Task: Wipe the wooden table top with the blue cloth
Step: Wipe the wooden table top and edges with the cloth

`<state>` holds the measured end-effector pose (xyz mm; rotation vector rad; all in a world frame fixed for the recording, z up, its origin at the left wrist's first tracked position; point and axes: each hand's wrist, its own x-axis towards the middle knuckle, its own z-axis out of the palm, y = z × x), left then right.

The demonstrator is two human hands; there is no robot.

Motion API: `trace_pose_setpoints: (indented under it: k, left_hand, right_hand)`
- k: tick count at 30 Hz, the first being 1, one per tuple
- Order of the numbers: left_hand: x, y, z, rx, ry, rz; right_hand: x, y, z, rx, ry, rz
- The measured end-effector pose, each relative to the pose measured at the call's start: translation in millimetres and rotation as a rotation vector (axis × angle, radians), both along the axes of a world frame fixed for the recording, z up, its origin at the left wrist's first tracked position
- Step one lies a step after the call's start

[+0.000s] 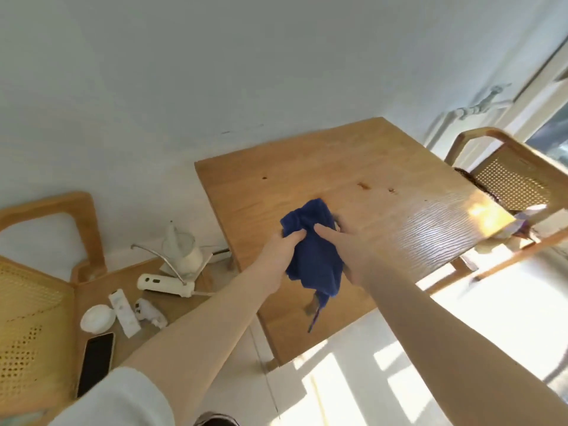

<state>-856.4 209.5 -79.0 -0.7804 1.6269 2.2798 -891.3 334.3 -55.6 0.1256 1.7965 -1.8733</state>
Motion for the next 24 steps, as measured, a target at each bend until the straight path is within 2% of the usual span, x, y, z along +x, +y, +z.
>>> trace_pose_setpoints:
  k: [4,8,11,18,21,24]
  left_hand:
    - [-18,32,5,-0.015,0.021,0.031]
    - [-42,25,12,-0.120,0.064,0.156]
    - [-60,8,13,-0.162,0.070,0.184]
    - [-89,-38,-4,-0.380,0.003,0.194]
    - [-97,-68,-28,-0.629,-0.075,0.201]
    - [-103,-98,-55,-0.781,-0.186,0.211]
  right_hand:
    - [-31,27,0,-0.073,-0.008,0.104]
    - [-53,11,-10,-0.271,-0.038,0.140]
    - [-70,-10,-12,-0.340,-0.074,0.166]
    - [-122,-40,-27,-0.261,-0.159,0.255]
    - [-153,-61,-36,-0.222,-0.176,0.220]
    - [-192,-85,-44,-0.145,-0.116,0.195]
